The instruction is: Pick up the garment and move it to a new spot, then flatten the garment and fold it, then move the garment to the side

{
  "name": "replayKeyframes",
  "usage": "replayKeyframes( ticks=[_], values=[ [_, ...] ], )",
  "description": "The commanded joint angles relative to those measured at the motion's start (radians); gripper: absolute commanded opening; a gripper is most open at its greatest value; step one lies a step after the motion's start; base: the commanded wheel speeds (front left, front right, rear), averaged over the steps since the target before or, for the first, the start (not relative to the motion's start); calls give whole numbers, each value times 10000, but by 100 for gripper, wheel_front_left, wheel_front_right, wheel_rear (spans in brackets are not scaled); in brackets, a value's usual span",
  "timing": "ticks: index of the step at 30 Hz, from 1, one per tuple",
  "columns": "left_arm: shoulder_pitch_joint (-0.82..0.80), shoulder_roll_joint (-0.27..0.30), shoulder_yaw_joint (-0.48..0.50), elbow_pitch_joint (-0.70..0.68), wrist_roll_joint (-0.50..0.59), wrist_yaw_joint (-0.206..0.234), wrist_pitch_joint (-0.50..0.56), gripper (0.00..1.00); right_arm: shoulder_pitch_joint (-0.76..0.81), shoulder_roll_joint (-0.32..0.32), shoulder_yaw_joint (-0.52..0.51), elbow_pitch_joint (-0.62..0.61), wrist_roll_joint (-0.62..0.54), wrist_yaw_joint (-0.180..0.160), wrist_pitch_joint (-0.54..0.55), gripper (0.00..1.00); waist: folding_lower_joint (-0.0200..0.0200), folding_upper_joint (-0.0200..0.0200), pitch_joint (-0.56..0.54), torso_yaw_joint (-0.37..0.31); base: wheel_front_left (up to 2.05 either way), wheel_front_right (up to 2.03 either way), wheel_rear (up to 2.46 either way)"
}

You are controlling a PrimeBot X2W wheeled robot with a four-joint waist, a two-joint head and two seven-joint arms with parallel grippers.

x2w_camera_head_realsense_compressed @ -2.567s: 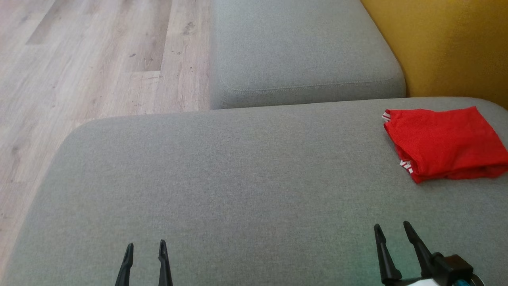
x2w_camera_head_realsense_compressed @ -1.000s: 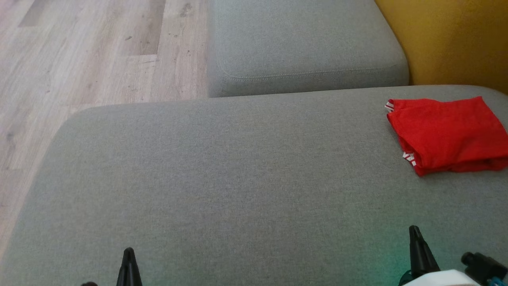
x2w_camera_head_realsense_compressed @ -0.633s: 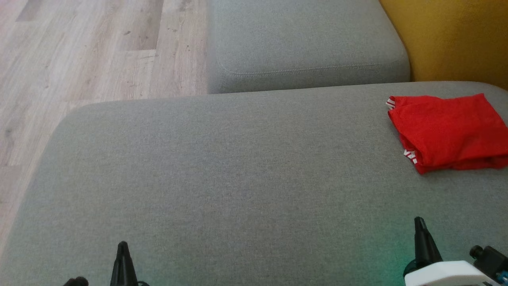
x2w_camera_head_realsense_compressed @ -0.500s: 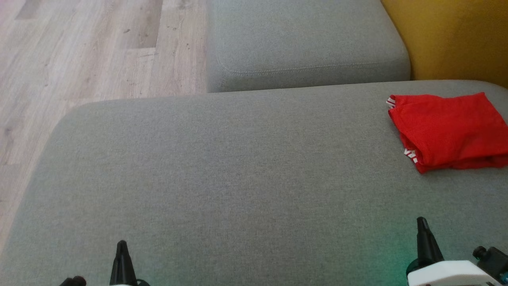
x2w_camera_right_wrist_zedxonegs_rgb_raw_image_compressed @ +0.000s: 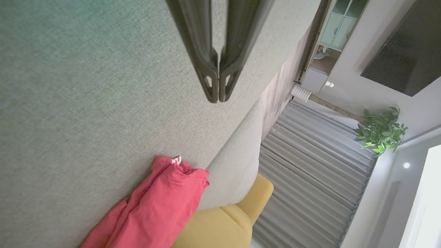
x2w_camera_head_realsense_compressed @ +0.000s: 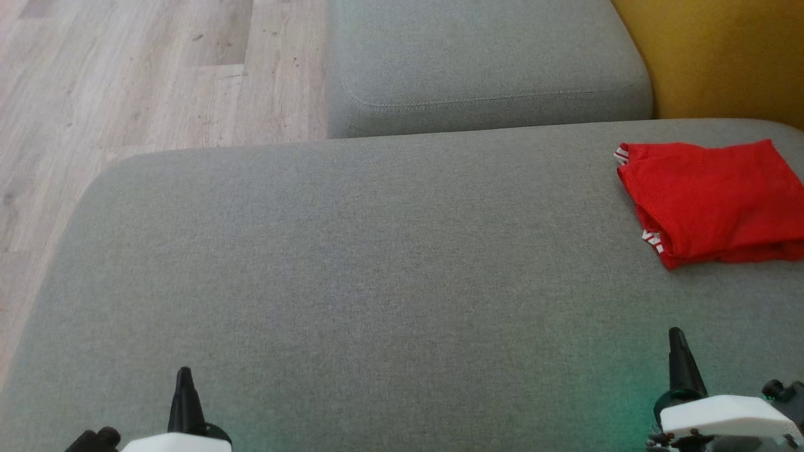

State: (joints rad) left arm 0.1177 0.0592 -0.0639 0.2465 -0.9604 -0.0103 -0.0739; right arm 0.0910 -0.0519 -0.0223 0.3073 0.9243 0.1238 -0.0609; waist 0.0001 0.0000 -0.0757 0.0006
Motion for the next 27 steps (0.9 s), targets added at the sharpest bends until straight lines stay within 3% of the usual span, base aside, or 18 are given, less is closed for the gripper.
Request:
replayKeyframes(
  ticks=[1,27],
  values=[
    [-604,86,298,-263,-352,-126,81,0,-604,-43,15,-378,386,39,107,0,-1,0,27,0,0,0,0],
    [-1377,74,901,-148,-3330,-636,850,0,-1257,-30,-407,-496,3452,53,865,0,-1,0,387,-3,0,0,0]
  ],
)
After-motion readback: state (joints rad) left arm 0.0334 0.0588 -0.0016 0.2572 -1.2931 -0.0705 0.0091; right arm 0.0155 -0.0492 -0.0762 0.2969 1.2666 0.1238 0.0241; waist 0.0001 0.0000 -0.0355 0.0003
